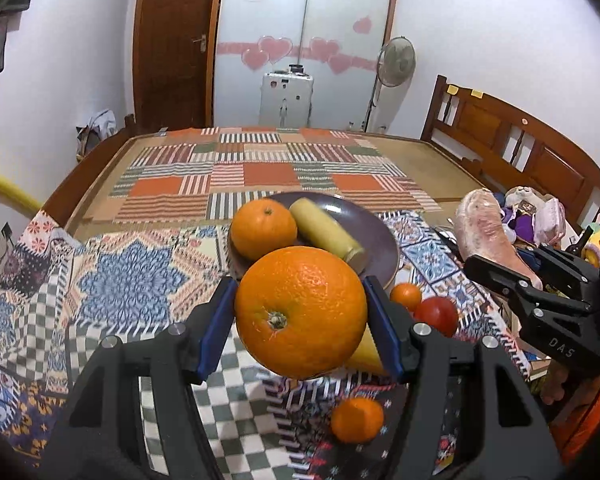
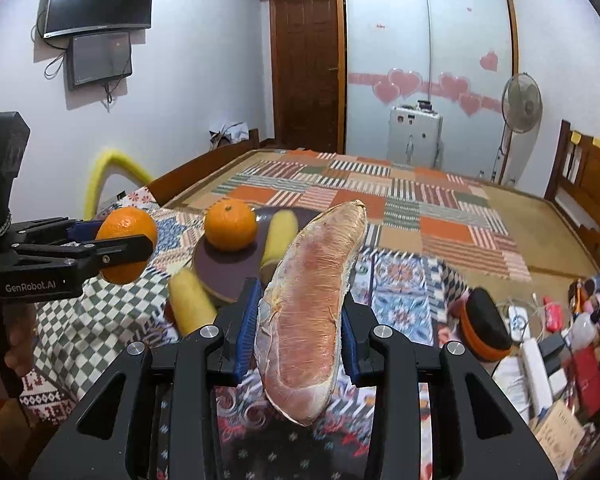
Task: Organize fruits
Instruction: 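Grasp a second orange with the left gripper while the right gripper carries the pomelo to the plate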
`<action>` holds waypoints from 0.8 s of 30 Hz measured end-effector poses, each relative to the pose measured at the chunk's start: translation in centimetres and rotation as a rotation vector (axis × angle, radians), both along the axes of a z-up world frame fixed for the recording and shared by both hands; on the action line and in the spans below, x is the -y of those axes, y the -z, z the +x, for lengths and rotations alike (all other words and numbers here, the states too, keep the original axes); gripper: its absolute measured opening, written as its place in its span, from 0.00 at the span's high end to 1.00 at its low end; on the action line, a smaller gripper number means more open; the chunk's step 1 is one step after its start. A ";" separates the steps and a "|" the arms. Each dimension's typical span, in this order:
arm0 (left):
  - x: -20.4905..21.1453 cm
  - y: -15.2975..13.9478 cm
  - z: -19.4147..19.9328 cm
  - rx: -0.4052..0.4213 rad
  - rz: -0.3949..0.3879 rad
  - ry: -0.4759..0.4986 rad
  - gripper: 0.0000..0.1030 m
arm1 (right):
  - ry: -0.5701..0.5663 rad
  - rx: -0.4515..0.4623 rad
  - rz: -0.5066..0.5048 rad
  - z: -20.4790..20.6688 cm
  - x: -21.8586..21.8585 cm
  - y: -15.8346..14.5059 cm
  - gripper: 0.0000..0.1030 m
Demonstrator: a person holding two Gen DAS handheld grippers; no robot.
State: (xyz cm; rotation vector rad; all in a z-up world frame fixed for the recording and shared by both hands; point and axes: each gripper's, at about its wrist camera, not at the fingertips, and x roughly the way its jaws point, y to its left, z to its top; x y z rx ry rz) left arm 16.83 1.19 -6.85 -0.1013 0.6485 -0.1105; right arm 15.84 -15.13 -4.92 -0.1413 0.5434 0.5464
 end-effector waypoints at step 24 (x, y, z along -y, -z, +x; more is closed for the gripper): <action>2.9 3.2 8.0 -0.074 0.067 0.017 0.39 | 0.012 -0.030 -0.096 8.2 -1.7 0.9 0.68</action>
